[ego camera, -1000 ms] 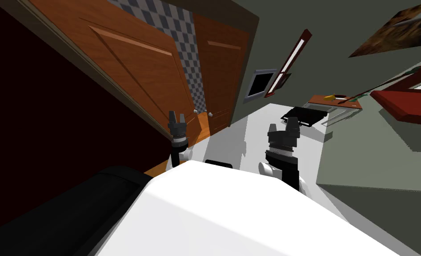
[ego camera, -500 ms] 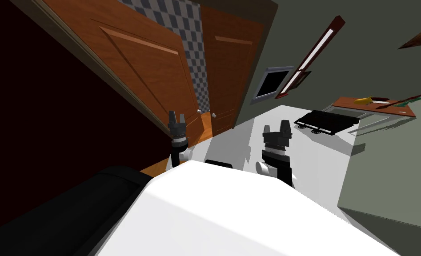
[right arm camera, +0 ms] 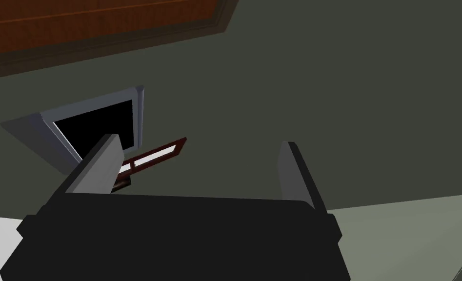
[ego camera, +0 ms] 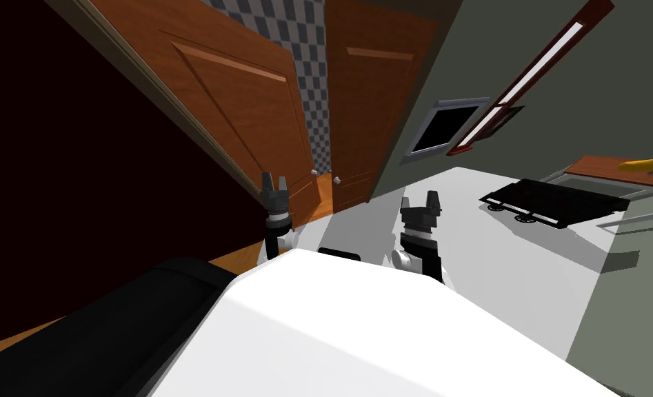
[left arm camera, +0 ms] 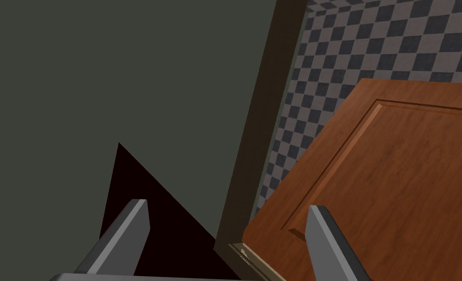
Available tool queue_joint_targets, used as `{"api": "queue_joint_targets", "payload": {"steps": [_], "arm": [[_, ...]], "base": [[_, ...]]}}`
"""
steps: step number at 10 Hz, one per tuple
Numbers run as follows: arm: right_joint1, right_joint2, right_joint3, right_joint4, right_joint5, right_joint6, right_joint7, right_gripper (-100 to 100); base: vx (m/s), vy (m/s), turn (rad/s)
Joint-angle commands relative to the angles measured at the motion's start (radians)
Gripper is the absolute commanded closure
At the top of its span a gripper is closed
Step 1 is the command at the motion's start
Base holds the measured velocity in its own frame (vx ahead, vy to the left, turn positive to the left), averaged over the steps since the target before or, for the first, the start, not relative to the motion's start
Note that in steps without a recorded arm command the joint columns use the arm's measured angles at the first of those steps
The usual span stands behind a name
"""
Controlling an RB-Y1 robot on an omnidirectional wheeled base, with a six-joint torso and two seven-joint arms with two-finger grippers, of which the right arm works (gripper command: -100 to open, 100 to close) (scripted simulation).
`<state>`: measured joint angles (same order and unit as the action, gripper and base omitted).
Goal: Push the door open
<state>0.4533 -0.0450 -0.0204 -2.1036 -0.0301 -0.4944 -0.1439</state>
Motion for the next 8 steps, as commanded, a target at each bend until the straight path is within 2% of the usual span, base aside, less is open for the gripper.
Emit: {"api": "queue_joint_targets", "payload": {"steps": [1,8], "arm": [[-0.007,-0.005,0.008,0.029,-0.02,-0.013,-0.023,-100],[-0.045,-0.022,0.051,0.179,-0.121,-0.076,-0.128,-100]], "base": [[0.091,-0.033,0.168],[0.09,-0.041,0.173]]}}
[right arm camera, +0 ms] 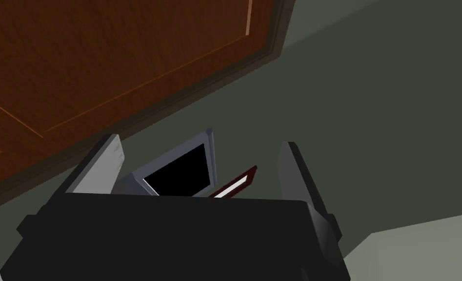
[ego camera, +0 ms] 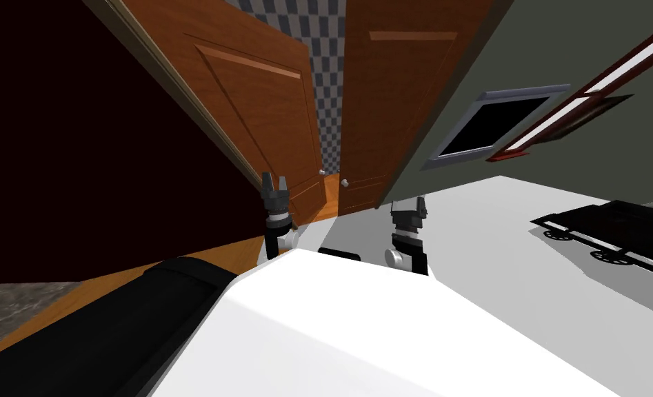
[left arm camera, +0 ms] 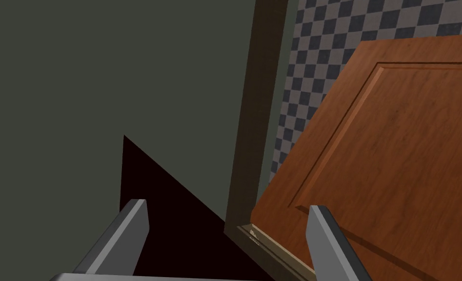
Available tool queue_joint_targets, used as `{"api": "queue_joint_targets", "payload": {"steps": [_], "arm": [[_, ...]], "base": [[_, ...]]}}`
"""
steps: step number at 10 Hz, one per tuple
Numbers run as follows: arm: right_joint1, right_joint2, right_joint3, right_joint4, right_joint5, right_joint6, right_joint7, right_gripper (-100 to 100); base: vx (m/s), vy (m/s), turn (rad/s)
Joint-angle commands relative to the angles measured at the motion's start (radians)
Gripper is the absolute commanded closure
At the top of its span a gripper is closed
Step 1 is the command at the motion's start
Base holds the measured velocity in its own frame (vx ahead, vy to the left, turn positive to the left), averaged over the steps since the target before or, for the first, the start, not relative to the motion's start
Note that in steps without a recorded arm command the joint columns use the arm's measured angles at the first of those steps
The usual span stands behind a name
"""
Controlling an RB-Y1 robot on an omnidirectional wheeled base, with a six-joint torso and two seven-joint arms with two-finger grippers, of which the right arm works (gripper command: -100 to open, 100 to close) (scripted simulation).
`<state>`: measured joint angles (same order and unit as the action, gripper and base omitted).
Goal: Push the door open
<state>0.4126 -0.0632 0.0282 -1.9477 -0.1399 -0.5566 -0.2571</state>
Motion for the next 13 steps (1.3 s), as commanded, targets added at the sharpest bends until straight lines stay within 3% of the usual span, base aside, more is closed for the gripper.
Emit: {"api": "queue_joint_targets", "payload": {"steps": [1,13], "arm": [[-0.01,-0.006,0.009,0.046,-0.027,-0.024,-0.031,-100],[-0.086,-0.012,0.093,0.343,-0.227,-0.15,-0.24,-100]], "base": [[0.083,-0.036,0.232],[0.083,-0.062,0.197]]}}
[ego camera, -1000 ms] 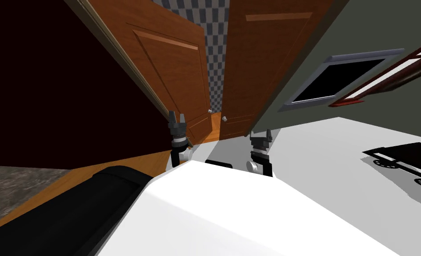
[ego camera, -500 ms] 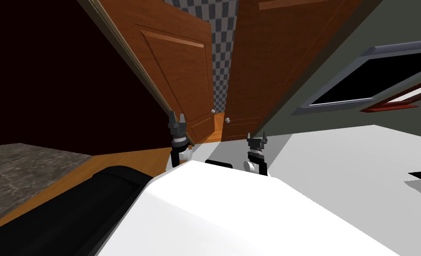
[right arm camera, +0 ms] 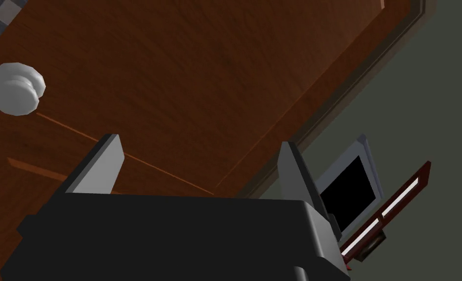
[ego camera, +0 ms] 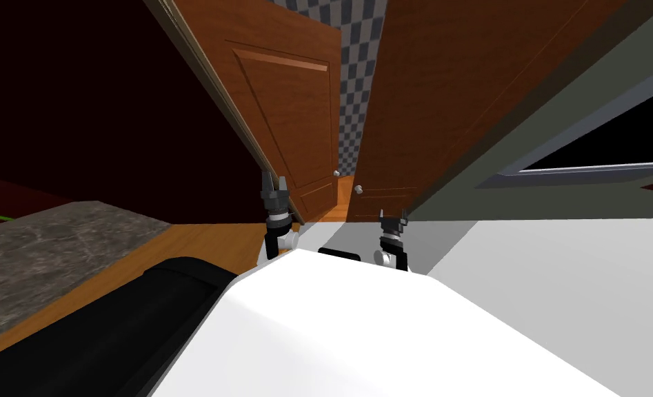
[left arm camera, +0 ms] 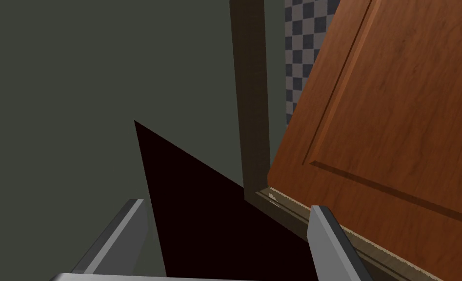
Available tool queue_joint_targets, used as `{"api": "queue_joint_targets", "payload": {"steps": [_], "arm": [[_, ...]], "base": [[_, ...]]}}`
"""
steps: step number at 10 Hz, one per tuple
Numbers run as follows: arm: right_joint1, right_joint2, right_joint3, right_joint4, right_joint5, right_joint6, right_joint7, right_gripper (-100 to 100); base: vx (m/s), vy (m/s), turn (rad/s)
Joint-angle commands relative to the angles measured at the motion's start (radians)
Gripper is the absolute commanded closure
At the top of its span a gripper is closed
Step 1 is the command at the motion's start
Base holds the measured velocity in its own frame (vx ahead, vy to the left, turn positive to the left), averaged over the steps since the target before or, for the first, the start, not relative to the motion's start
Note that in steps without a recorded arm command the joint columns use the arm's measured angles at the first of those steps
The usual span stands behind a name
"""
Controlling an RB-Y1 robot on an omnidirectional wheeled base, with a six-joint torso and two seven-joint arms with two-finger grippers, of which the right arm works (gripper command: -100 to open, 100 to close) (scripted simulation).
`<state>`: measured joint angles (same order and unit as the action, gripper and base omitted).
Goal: Push the door open
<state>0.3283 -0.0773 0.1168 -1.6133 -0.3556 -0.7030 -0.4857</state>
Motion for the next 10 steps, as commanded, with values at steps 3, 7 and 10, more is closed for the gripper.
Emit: {"api": "queue_joint_targets", "payload": {"steps": [3,7,10], "arm": [[-0.021,0.005,0.027,0.085,-0.062,-0.035,-0.065,-100],[-0.047,0.014,0.055,0.184,-0.129,-0.077,-0.134,-100],[-0.065,0.022,0.075,0.256,-0.177,-0.108,-0.185,-100]], "base": [[0.069,-0.077,0.185],[0.069,-0.082,0.196],[0.055,-0.071,0.197]]}}
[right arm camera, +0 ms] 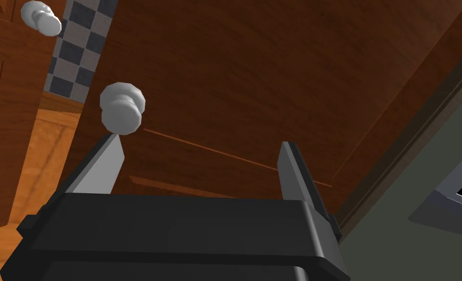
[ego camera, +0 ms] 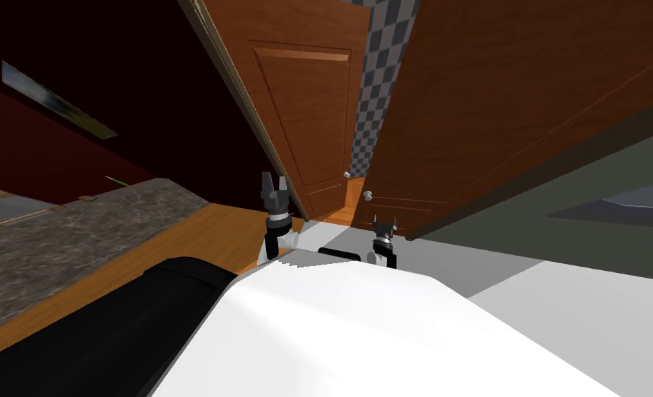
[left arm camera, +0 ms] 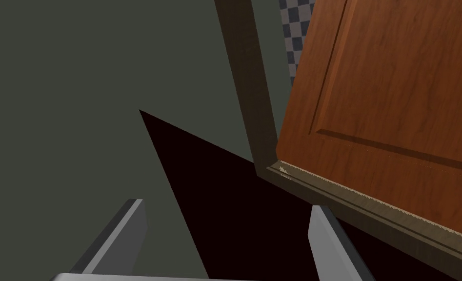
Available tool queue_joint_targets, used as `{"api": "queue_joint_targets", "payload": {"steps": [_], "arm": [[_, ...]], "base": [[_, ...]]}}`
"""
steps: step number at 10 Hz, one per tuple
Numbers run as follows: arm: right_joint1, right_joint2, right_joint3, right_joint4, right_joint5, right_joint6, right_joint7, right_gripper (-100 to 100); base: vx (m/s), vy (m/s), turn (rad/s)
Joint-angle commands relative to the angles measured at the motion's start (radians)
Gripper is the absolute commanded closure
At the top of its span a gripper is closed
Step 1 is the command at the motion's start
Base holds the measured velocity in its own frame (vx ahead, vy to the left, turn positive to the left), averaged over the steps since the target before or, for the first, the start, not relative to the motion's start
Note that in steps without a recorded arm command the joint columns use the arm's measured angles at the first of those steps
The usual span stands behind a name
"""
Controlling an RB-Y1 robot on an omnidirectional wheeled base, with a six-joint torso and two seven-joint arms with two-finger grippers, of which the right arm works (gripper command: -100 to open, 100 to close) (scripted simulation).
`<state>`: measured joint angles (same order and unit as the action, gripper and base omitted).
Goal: Push the door open
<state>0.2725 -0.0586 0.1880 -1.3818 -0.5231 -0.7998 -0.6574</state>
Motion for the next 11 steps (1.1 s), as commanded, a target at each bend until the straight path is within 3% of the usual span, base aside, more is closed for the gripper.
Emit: {"api": "queue_joint_targets", "payload": {"steps": [1,2,11], "arm": [[-0.015,0.006,0.011,0.047,-0.025,-0.021,-0.029,-100],[-0.015,0.006,0.011,0.047,-0.025,-0.021,-0.029,-100],[-0.063,0.042,0.064,0.235,-0.152,-0.1,-0.161,-100]], "base": [[0.05,-0.07,0.18],[0.041,-0.059,0.069],[0.048,-0.082,0.177]]}}
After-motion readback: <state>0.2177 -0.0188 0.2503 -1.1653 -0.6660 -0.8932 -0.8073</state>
